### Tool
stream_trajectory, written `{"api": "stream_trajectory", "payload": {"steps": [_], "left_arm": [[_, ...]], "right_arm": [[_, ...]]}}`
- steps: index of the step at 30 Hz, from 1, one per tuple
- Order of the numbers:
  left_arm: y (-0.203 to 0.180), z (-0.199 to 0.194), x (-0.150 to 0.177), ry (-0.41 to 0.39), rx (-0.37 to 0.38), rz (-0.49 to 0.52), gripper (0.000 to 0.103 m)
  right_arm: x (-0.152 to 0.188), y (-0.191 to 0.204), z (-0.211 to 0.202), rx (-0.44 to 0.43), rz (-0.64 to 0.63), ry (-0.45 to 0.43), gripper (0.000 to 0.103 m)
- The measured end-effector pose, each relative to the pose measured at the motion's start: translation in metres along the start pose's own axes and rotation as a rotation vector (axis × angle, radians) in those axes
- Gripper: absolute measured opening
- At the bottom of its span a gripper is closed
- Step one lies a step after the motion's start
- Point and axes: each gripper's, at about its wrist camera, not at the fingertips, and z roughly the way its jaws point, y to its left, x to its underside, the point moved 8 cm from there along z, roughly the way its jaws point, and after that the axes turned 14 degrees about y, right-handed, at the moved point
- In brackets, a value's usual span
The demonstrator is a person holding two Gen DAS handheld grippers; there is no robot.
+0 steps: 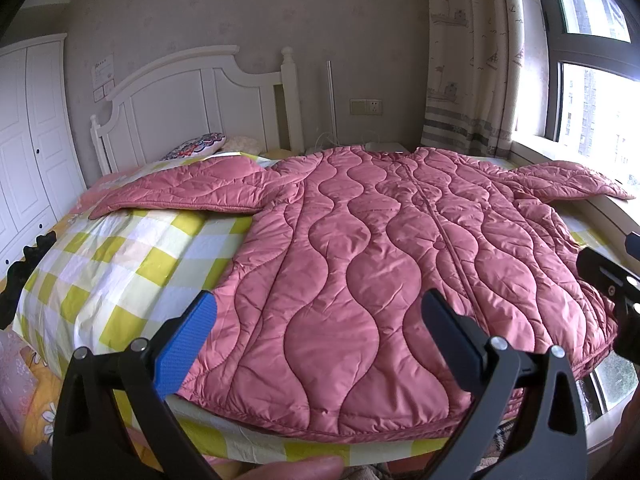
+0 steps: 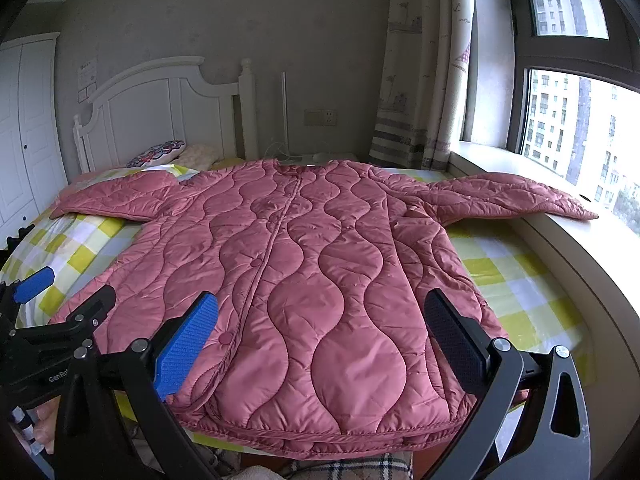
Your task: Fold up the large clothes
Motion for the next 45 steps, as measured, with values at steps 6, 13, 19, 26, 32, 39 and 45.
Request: {"api": "stream_trajectory", "payload": {"steps": [6,13,19,26,32,39,45], "left_arm": [[0.000,0.000,0.000,0.002,0.000,0.000,0.101],[0.002,0.002,0.002,0.003,0.001,-0.001,0.101],[0.002,0.002,0.002,0.004,0.001,-0.002,0.101],[0.002,0.003,0.002,0.007,0.002,-0.002,0.101],[0.003,0.003,0.003,0.008,0.003,-0.003,0.101],[0.004,0.006,0.006,0.015,0.005,-0.003,0.101],[0.005,0.034,0.006,0.082,0.034,0.025,0.101]], "right_arm": [[0.000,0.000,0.001,-0.001,0.001,0.001,0.099],[0.005,0.005,0.003,-0.010,0.002,0.007,0.099],[0.002,0.000,0.006,-0.024,0.012,0.023,0.099],[0.002,0.001,0.006,-0.025,0.013,0.025,0.099],[0.002,0.000,0.007,-0.028,0.013,0.028,0.099],[0.003,0.001,0.008,-0.028,0.014,0.032,0.099],[-0.002,-0.014,0.023,-0.016,0.036,0.058,0.099]]}}
